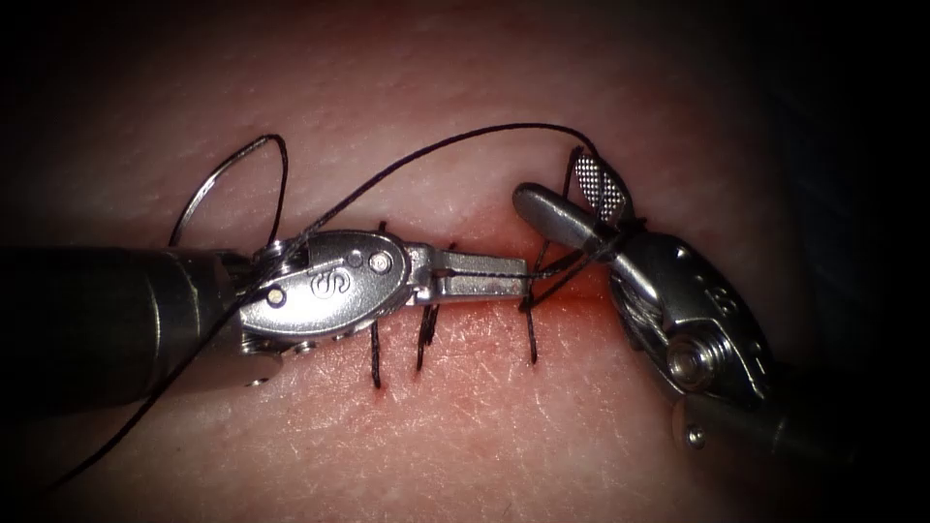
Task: Wound Closure
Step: Grab the suture tail with the right gripper
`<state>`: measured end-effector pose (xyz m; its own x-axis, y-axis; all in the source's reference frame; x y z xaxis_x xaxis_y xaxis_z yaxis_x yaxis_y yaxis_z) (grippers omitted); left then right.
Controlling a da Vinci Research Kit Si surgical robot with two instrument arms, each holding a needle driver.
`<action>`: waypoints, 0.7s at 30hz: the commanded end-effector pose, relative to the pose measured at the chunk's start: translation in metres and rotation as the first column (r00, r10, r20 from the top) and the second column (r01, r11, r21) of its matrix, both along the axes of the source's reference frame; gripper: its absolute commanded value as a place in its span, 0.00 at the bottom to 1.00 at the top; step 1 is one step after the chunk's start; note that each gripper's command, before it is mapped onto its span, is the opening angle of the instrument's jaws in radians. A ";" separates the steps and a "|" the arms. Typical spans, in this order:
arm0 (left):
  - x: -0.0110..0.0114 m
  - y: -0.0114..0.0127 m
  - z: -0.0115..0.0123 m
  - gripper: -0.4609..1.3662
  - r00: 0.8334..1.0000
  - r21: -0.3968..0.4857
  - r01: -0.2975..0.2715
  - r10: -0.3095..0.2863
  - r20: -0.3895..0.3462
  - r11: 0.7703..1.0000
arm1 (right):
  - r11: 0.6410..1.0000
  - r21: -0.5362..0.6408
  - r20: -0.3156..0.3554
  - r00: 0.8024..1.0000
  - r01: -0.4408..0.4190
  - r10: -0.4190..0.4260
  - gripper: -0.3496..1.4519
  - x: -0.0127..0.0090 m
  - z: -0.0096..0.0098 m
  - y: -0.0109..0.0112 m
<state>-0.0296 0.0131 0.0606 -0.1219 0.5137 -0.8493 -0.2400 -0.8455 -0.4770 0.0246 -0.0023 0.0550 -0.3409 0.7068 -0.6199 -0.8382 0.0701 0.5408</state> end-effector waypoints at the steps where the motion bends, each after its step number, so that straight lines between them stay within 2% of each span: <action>1: 0.0001 0.0000 -0.0001 0.06 1.000 0.001 -0.007 0.007 0.004 1.000 | 1.000 -0.001 -0.004 1.000 0.004 -0.004 0.73 0.0000 -0.0001 0.0000; 11: 0.0001 -0.0001 0.0003 0.06 1.000 0.009 0.003 -0.003 0.007 1.000 | 0.999 -0.005 -0.046 0.998 0.047 -0.047 0.76 0.0006 -0.0019 -0.0007; 19: 0.0005 -0.0008 0.0012 0.06 0.994 0.026 0.081 -0.082 0.070 0.996 | 0.998 -0.007 -0.060 0.996 0.061 -0.061 0.76 0.0007 -0.0029 -0.0012; 21: 0.0005 -0.0011 0.0015 0.06 0.993 0.040 0.098 -0.100 0.067 0.994 | 0.998 -0.010 -0.064 0.996 0.063 -0.063 0.76 0.0006 -0.0030 -0.0013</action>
<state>-0.0291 0.0119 0.0623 -0.0116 0.5550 -0.8318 -0.2963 -0.7964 -0.5272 0.0253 -0.0037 0.0519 -0.3340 0.7245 -0.6030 -0.7956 0.1264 0.5925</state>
